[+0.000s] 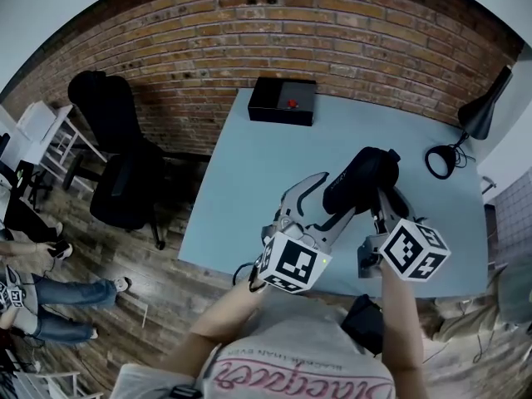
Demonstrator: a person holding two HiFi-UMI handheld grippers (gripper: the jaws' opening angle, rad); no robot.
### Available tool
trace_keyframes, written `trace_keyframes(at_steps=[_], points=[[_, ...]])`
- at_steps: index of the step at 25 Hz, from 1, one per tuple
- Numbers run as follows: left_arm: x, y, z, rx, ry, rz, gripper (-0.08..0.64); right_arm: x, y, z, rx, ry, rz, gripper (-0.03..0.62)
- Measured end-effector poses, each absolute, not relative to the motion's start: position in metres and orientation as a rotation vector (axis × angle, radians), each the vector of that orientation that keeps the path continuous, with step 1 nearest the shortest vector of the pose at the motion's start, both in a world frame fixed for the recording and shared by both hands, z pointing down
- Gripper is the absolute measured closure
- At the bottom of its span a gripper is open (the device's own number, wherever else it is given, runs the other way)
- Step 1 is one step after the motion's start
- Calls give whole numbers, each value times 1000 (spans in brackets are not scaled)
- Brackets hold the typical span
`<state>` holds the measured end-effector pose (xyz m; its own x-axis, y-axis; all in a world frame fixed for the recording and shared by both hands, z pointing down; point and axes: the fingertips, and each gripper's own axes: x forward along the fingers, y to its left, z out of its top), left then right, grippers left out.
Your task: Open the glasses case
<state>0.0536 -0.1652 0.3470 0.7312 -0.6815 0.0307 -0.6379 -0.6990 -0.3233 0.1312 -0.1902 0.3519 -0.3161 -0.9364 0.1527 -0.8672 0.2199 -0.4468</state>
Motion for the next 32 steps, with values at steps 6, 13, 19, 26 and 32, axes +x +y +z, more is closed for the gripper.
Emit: trace_keyframes(at_steps=[6,13,19,26,32], points=[[22,-183,325,-2698,1168,-35,307,127,-184,346,-1680,2409,-600,525],[3,-199,322,-2660,1314,-49,481,112,-177,341,-1633,2479,-514,525],[3,-205,329,-2714,1336,-67,517,111,-176,344,-1658,2465,-518,525],[2,-209,332,-2726,1334,-73,518,109,-177,341,-1722,2482,-408,525],[6,-211,328,-2730,1325,-49,520,110,-175,326,-1803,2511,-103,525]])
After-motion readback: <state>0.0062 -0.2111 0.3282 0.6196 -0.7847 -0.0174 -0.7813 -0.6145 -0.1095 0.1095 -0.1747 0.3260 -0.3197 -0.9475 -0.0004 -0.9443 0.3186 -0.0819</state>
